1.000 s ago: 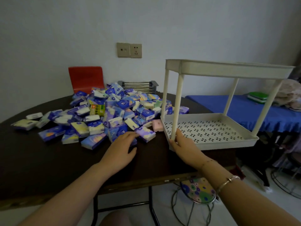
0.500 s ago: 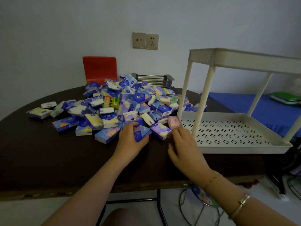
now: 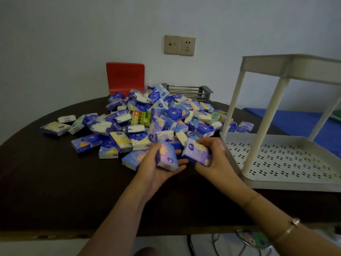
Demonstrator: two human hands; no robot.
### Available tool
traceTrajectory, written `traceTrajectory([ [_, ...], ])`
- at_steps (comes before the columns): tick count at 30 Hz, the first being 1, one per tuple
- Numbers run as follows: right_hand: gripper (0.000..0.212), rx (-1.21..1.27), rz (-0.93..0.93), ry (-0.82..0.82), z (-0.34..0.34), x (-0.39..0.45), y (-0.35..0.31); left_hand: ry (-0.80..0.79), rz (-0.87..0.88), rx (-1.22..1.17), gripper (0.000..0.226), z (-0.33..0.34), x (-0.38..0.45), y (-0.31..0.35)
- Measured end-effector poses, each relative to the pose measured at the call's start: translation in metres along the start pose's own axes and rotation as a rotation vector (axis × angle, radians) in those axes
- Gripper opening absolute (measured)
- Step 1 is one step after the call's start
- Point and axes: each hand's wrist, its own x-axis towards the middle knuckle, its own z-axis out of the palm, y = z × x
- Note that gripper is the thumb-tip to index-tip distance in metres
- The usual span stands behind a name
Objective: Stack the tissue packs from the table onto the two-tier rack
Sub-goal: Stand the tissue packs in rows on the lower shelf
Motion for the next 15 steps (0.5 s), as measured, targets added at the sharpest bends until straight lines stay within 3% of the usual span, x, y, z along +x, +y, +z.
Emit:
traceTrajectory([
  [4, 0.055, 0.096, -0.056, -0.265, -0.012, 0.008, -0.02, -0.015, -0.073, 0.019, 0.046, -0.001, 0.002, -0.002],
  [10, 0.031, 0.166, -0.003, -0.577, -0.005, 0.027, -0.019, -0.116, -0.118, -0.006, 0.045, -0.005, 0.001, -0.002],
  [12, 0.034, 0.262, 0.01, -0.547, 0.0, 0.029, -0.021, -0.155, -0.151, -0.06, 0.047, -0.005, 0.0, -0.001],
  [15, 0.033, 0.323, 0.012, -0.335, 0.006, 0.034, -0.022, -0.189, -0.157, -0.069, 0.04, -0.005, 0.002, -0.002],
])
